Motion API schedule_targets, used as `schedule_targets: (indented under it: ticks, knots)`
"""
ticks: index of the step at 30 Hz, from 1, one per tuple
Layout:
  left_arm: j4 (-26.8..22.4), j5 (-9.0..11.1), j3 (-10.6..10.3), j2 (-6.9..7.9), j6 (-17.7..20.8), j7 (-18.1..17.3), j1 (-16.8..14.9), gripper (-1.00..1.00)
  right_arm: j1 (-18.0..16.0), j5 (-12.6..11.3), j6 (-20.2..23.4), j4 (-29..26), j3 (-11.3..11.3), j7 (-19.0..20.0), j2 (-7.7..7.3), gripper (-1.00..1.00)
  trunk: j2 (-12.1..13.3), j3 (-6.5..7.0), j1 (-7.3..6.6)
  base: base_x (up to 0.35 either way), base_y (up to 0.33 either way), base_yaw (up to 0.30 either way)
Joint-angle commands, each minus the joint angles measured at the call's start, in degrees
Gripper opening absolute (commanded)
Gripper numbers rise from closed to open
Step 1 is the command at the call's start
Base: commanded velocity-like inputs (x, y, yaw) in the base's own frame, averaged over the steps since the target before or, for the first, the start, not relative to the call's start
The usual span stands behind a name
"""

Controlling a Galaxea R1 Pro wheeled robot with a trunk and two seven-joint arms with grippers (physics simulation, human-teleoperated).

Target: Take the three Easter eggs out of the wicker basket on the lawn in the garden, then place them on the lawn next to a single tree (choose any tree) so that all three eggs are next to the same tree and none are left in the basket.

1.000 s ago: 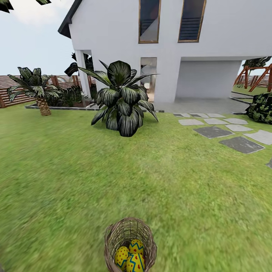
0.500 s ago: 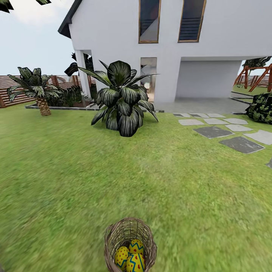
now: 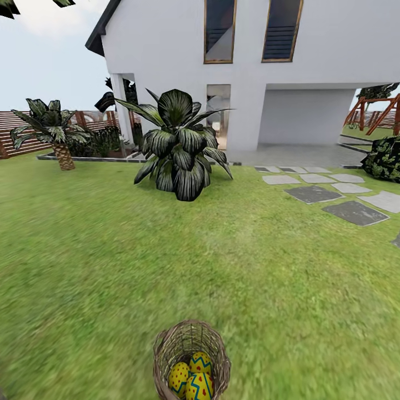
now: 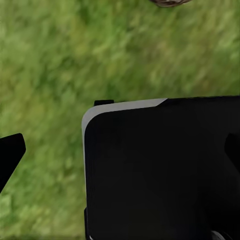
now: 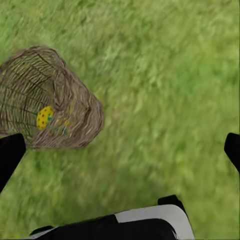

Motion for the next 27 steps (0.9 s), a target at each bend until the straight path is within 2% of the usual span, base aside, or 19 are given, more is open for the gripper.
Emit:
schedule_targets:
  ticks: [1, 2, 3, 5, 9, 13, 15, 17, 18, 21, 22, 24, 25, 26, 27]
  knots:
    - [0.04, -0.05, -0.06, 0.01, -0.19, -0.12, -0.03, 1.0, 0.53, 1.7, 4.11, -7.39, -1.93, 0.05, 2.49, 1.0, -0.05, -0.06, 0.01, 0.0, 0.0, 0.0]
    - [0.04, -0.05, -0.06, 0.01, -0.19, -0.13, -0.03, 1.0, 0.71, 2.94, 5.91, -10.84, -2.94, -0.01, 3.69, 1.0, -0.05, -0.06, 0.01, 0.0, 0.0, 0.0]
    - [0.04, -0.05, -0.06, 0.01, -0.19, -0.13, -0.03, 1.0, 0.97, 5.51, 9.89, -17.46, -5.18, -0.1, 6.11, 1.0, -0.05, -0.06, 0.01, 0.0, 0.0, 0.0]
    - [0.04, -0.05, -0.06, 0.01, -0.19, -0.14, -0.03, 1.0, 1.16, 8.03, 15.21, -24.02, -7.8, -0.09, 8.49, 1.0, -0.05, -0.06, 0.01, 0.0, 0.0, 0.0]
    - [0.04, -0.05, -0.06, 0.01, -0.19, -0.14, -0.03, 1.0, 0.98, 10.13, 21.36, -28.58, -9.58, -0.21, 9.98, 1.0, -0.05, -0.06, 0.01, 0.0, 0.0, 0.0]
    - [0.04, -0.05, -0.06, 0.01, -0.19, -0.15, -0.03, 1.0, 0.12, 11.11, 25.59, -30.08, -10.1, -0.39, 10.37, 1.0, -0.05, -0.06, 0.01, 0.0, 0.0, 0.0]
    - [0.04, -0.05, -0.06, 0.01, -0.19, -0.15, -0.03, 1.0, -0.89, 11.6, 27.07, -30.34, -10.13, -0.78, 10.43, 1.0, -0.05, -0.06, 0.01, 0.0, 0.0, 0.0]
    - [0.04, -0.05, -0.06, 0.01, -0.19, -0.15, -0.03, 1.0, -3.62, 13.72, 29.1, -30.55, -9.46, -2.94, 10.5, 1.0, -0.05, -0.06, 0.01, 0.0, 0.0, 0.0]
    - [0.04, -0.05, -0.04, 0.01, -0.19, -0.15, -0.03, 1.0, -5.8, 16.04, 30.47, -30.61, -7.95, -4.95, 10.56, 1.0, -0.05, -0.06, 0.01, 0.0, 0.0, 0.0]
    - [0.04, -0.05, 0.01, 0.01, -0.19, -0.16, -0.03, 1.0, -8.46, 19.6, 32.42, -30.61, -4.0, -7.94, 10.73, 1.0, -0.05, -0.06, 0.01, 0.0, 0.0, 0.0]
    - [0.03, -0.02, 0.07, 0.01, -0.19, -0.19, -0.03, 1.0, -9.79, 21.12, 33.57, -30.59, -0.9, -10.04, 10.85, 1.0, -0.05, -0.06, 0.01, 0.0, 0.0, 0.0]
    - [0.01, 0.0, 0.12, 0.01, -0.19, -0.21, -0.03, 1.0, -11.16, 22.05, 34.52, -30.52, 2.18, -12.54, 10.96, 1.0, -0.05, -0.06, 0.01, 0.0, 0.0, 0.0]
    - [-0.01, 0.01, 0.15, 0.01, -0.19, -0.22, -0.03, 1.0, -12.83, 22.63, 35.31, -30.27, 5.15, -15.47, 11.08, 1.0, -0.05, -0.06, 0.01, 0.0, 0.0, 0.0]
    - [-0.02, 0.03, 0.16, 0.01, -0.19, -0.22, -0.03, 1.0, -13.76, 22.84, 35.68, -30.01, 6.62, -17.04, 11.13, 1.0, -0.05, -0.06, 0.01, 0.0, 0.0, 0.0]
    - [-0.03, 0.07, 0.18, 0.01, -0.19, -0.23, -0.03, 1.0, -15.59, 23.11, 36.41, -29.17, 9.59, -20.19, 11.21, 1.0, -0.05, -0.06, 0.01, 0.0, 0.0, 0.0]
